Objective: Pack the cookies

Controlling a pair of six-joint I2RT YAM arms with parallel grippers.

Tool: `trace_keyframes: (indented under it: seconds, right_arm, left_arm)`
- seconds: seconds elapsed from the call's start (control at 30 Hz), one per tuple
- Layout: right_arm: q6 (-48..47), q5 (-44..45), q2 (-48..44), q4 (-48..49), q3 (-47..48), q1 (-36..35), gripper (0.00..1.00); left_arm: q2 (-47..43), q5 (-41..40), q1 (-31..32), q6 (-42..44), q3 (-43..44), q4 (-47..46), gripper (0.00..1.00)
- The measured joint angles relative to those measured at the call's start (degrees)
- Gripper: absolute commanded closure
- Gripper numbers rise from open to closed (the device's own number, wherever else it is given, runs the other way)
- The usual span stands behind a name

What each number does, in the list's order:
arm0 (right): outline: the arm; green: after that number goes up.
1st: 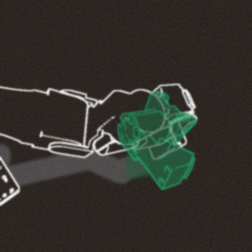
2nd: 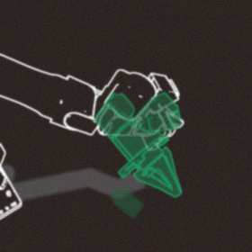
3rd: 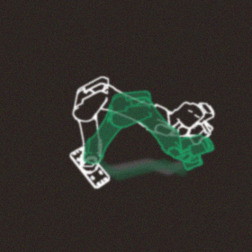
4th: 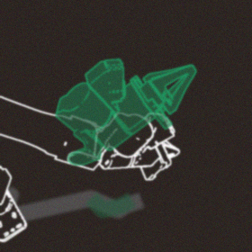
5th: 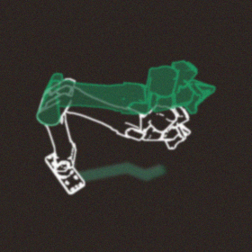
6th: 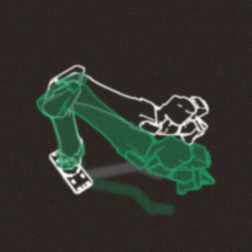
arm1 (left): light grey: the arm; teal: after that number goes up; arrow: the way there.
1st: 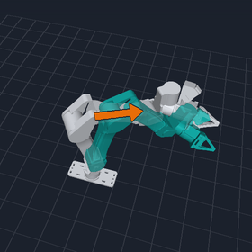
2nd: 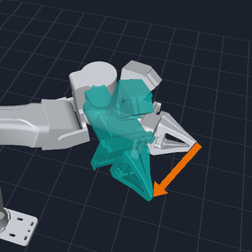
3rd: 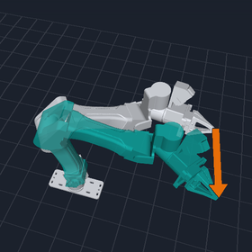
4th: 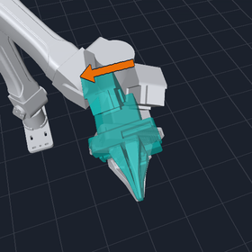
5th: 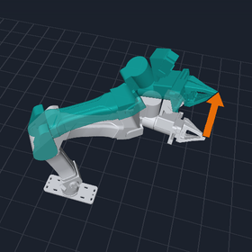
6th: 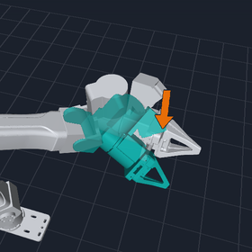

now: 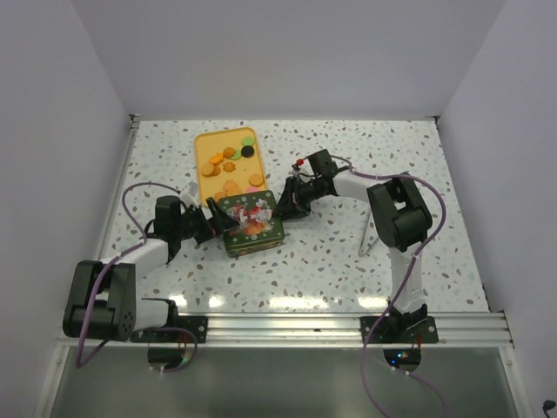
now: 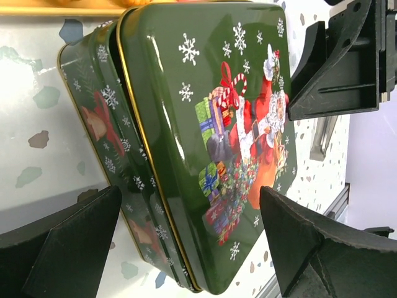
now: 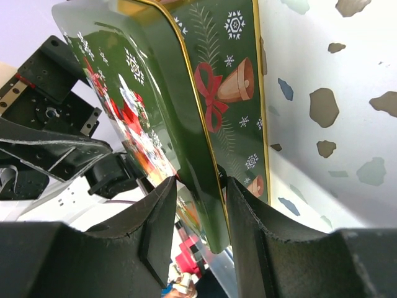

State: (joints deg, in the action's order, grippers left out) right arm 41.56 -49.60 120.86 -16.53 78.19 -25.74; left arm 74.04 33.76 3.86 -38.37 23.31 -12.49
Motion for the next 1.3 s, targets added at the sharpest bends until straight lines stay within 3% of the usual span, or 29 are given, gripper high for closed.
trace_keyframes:
  seconds: [0.37,0.73,0.97,1.17,1.3]
  right_arm:
    - [-0.74,4.13,0.00,-5.42,4.13,-2.01,0.45]
    - [-4.17,9.68,0.00,-13.84,8.63,-3.56,0.37]
    - [-5.11,12.26,0.00,-17.62,9.66,-4.72,0.36]
    - [-5.38,14.38,0.00,-19.08,9.99,-5.77,0.35]
    - [-5.44,14.88,-0.02,-19.34,9.99,-6.03,0.35]
  left_arm:
    - [0.00,0.35,0.00,0.00,-2.45,-0.85,0.11]
    - [0.00,0.74,-0.11,-0.04,-2.97,-3.34,0.29]
    - [-0.07,1.14,-0.11,-0.09,-3.69,-5.11,0.33]
    - [-1.18,1.40,-0.37,-0.24,-5.44,-7.28,0.44]
    - [-1.75,1.09,-0.42,-0.28,-6.93,-9.09,0.43]
